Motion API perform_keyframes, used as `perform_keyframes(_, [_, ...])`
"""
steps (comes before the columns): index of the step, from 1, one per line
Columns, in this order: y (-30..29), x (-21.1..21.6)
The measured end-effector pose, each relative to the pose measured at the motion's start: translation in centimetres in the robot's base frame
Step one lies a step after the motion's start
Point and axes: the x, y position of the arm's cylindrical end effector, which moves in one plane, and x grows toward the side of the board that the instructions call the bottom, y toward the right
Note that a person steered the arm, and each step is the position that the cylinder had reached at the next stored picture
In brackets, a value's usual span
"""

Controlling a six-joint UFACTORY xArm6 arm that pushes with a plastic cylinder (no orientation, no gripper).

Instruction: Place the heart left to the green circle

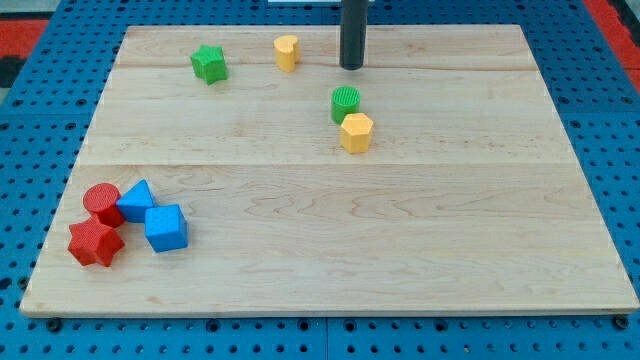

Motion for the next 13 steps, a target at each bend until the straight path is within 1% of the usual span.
perform_keyframes(1, [-1.3, -3.2])
perform_keyframes(2, [-5.8, -5.2])
perform_keyframes(3, [-10.0, -6.0])
perform_keyframes(4, [-10.7, -6.0])
perform_keyframes(5, [-9.0, -5.8])
perform_keyframes(6, [-8.1, -4.5])
perform_keyframes(7, [-10.3, -4.2])
perform_keyframes(8, [-13.7, -4.2])
perform_keyframes(9, [-13.6, -4.1])
perform_keyframes(11, [-8.9, -3.8])
perform_keyframes(13, [-7.5, -0.7])
